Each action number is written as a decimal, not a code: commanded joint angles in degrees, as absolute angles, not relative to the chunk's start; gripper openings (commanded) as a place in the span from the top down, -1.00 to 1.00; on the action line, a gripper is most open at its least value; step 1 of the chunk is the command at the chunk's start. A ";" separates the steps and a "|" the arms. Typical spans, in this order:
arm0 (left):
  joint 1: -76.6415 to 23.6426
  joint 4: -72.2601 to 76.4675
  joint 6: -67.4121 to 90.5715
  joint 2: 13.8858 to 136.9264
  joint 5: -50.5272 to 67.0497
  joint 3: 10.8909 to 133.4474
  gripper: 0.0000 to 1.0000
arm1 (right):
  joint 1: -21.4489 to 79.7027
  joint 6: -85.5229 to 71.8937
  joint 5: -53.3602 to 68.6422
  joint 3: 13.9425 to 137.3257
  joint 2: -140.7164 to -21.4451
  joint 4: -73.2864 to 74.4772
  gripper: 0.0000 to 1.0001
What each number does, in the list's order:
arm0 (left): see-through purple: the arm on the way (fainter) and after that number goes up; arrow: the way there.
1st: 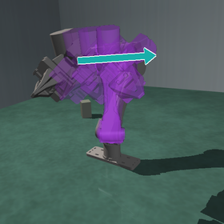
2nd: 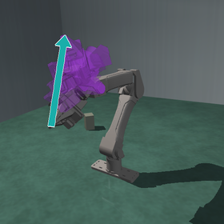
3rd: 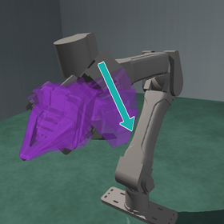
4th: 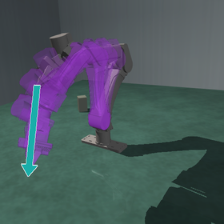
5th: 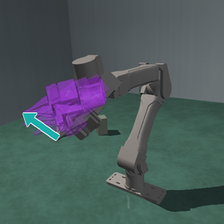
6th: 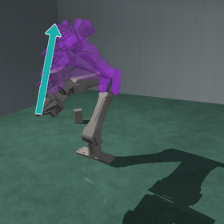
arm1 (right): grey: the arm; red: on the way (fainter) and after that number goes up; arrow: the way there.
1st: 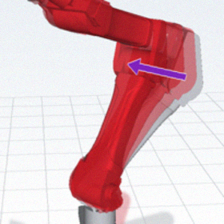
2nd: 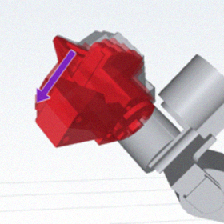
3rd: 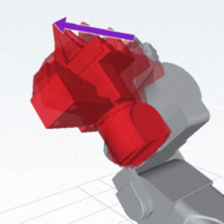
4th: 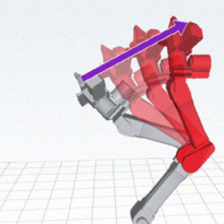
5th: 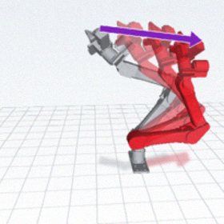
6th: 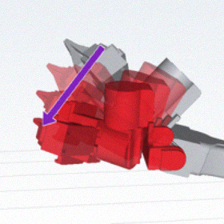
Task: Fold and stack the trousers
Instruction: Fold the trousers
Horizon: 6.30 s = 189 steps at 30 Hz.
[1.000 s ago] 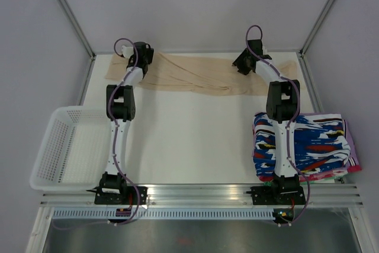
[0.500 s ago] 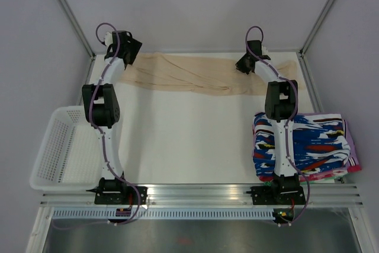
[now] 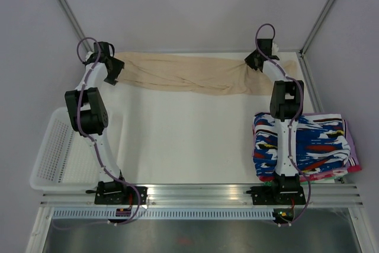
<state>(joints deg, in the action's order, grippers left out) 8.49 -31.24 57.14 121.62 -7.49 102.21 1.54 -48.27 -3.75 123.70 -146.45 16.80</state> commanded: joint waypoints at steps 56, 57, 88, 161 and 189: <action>7.21 -23.81 61.97 125.51 -1.23 104.68 0.07 | 1.76 -47.29 2.55 120.76 -145.02 13.71 1.00; 7.29 -23.99 61.79 125.07 -1.75 104.59 0.05 | 1.67 -47.29 2.55 120.67 -144.93 13.62 1.00; 4.31 -25.14 61.35 125.60 -1.13 100.90 0.05 | 1.76 -46.93 1.58 120.67 -144.76 13.54 1.00; 9.40 -27.77 48.79 121.02 1.75 98.34 0.43 | 0.79 -42.72 4.72 125.23 -143.09 17.49 0.74; 16.61 -18.46 55.90 134.91 1.06 107.23 -0.75 | 0.44 -30.76 3.17 119.09 -127.88 27.77 -0.69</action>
<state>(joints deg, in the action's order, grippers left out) 16.88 -20.84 53.30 133.32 -0.73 106.21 0.75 -30.22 6.00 118.74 -130.85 27.86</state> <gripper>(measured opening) 0.879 0.845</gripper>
